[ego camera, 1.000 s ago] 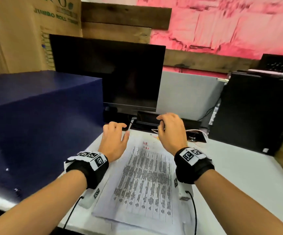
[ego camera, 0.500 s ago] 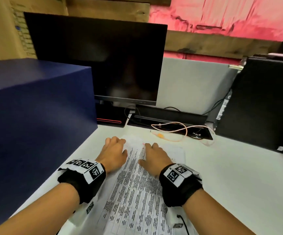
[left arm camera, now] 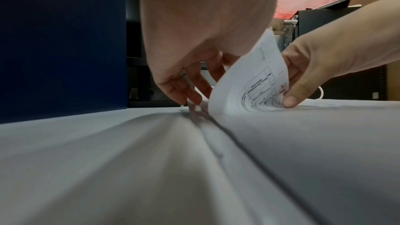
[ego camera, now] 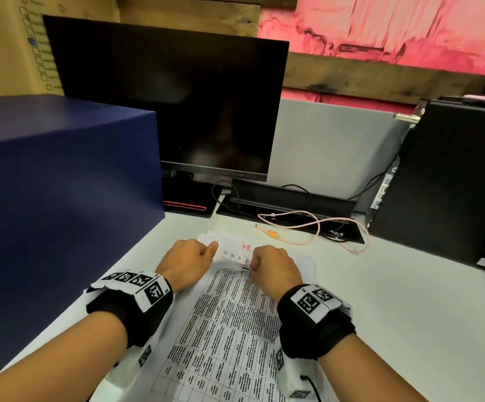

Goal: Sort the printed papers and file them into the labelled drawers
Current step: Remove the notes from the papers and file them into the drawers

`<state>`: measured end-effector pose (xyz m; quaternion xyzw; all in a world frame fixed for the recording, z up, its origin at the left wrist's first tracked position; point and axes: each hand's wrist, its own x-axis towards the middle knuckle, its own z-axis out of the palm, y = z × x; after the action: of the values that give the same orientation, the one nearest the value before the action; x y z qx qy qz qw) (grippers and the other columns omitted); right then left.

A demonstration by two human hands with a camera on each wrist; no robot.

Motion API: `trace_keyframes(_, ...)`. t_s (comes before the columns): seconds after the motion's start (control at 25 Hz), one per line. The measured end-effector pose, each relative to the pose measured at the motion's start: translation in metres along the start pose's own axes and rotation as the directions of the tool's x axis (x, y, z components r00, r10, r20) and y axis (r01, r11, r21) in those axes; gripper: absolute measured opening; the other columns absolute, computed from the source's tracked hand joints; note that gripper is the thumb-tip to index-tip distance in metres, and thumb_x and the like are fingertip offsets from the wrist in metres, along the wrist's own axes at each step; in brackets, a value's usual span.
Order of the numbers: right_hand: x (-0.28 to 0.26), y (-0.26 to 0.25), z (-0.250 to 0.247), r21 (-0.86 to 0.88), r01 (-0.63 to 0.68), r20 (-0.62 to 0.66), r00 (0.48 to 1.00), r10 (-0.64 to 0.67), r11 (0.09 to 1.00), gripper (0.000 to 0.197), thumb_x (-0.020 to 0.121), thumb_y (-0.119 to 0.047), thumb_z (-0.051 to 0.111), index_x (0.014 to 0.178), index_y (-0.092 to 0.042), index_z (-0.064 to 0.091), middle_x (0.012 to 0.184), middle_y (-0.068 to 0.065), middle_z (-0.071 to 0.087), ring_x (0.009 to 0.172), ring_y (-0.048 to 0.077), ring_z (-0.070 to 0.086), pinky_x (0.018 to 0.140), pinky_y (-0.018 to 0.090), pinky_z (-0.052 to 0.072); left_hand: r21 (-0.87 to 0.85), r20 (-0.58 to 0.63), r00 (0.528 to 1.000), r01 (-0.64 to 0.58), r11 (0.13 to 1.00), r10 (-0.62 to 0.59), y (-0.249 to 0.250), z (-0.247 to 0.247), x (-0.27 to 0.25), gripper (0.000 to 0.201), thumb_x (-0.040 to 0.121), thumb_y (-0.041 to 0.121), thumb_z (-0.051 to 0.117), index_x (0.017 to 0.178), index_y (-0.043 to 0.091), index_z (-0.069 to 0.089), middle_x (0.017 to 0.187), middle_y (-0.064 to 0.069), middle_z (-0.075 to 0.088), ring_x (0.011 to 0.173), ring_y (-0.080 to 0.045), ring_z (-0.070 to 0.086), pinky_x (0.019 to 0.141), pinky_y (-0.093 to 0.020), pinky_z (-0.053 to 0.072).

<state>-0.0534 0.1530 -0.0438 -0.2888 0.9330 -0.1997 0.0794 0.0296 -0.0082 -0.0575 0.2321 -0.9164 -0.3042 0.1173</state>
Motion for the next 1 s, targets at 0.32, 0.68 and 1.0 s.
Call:
trace_keyframes(0.32,0.001,-0.006,0.007,0.143,0.317,-0.115,0.946,-0.302,0.938,0.012,0.082,-0.033,0.073,0.09,-0.024,0.072,0.09,-0.006,0.066,0.086,0.011,0.059,0.077,0.029,0.05,0.038,0.05,0.998,-0.04,0.998,0.038,-0.011,0.0,0.003,0.03,0.089,0.034,0.062,0.116,0.021,0.065,0.117,0.0,0.059,0.108,-0.016,0.054,0.096,-0.029,0.045)
trace_keyframes(0.68,0.001,-0.005,0.012,0.259,0.334,0.107,0.923,-0.37,0.906,0.012,0.076,-0.018,0.081,0.086,-0.014,0.078,0.091,0.001,0.072,0.088,0.014,0.065,0.086,0.034,0.053,0.031,0.191,0.981,-0.049,0.998,0.042,-0.014,0.007,0.004,0.072,0.087,0.036,0.067,0.148,0.019,0.033,0.139,-0.001,0.048,0.134,-0.02,0.035,0.11,-0.032,0.034)
trace_keyframes(1.0,0.002,-0.002,0.013,0.311,0.285,0.108,0.937,-0.332,0.907,0.013,0.076,-0.012,0.08,0.087,-0.019,0.078,0.093,-0.003,0.073,0.091,0.01,0.065,0.089,0.027,0.052,-0.012,0.065,0.989,-0.129,0.992,0.13,-0.011,0.002,0.005,0.025,0.083,0.028,0.073,0.108,0.029,0.067,0.084,0.007,0.063,0.074,-0.006,0.048,0.068,-0.011,0.037)
